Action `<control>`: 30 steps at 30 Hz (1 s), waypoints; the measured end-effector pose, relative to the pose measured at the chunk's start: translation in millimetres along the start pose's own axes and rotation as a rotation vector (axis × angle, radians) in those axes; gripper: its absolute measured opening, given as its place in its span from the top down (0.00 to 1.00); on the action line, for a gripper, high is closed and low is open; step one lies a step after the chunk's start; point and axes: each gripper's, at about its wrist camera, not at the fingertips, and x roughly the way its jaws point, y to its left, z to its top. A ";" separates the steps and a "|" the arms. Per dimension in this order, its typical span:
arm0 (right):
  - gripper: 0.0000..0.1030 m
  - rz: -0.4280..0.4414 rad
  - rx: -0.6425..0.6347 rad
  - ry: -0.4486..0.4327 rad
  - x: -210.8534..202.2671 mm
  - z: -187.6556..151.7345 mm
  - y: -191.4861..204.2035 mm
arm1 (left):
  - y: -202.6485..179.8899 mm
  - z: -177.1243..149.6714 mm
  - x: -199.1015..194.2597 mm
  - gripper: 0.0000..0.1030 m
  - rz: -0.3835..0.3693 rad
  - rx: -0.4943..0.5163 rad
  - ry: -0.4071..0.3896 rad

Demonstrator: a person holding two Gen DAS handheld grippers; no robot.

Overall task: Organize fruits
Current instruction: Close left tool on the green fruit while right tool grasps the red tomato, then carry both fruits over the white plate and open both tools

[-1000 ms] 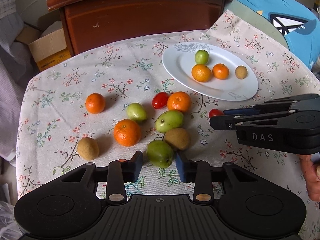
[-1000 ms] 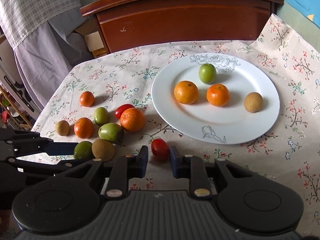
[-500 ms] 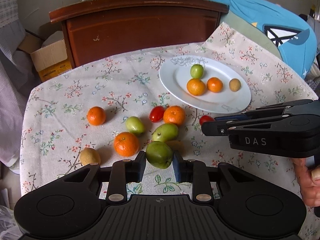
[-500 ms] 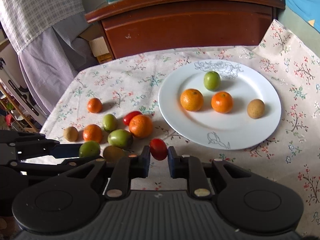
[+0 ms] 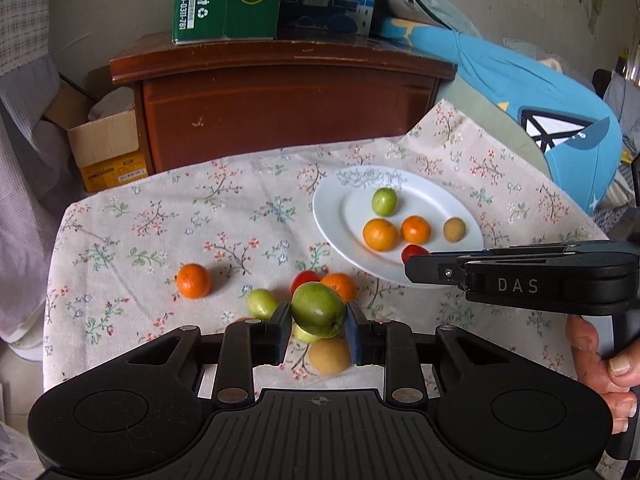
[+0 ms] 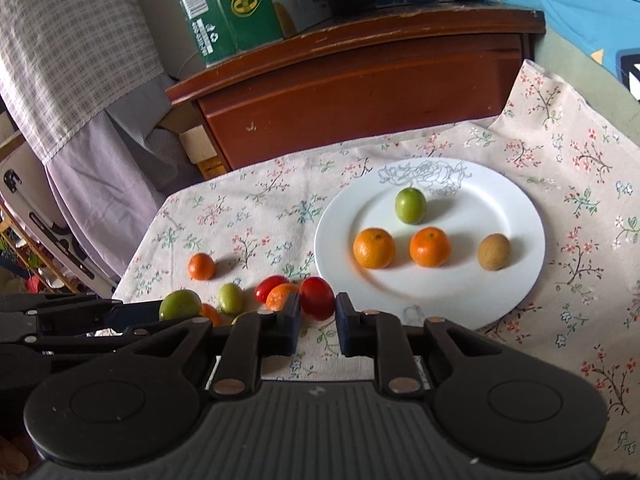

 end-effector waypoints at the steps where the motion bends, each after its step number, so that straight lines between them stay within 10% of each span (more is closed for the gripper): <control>1: 0.82 0.000 0.004 -0.007 -1.8 1.7 -1.2 | -1.6 1.6 -0.5 0.75 -0.003 0.000 -0.006; 30: 0.82 -0.186 0.200 0.002 0.7 10.9 -54.7 | -52.7 32.1 60.0 0.75 0.001 0.088 -0.010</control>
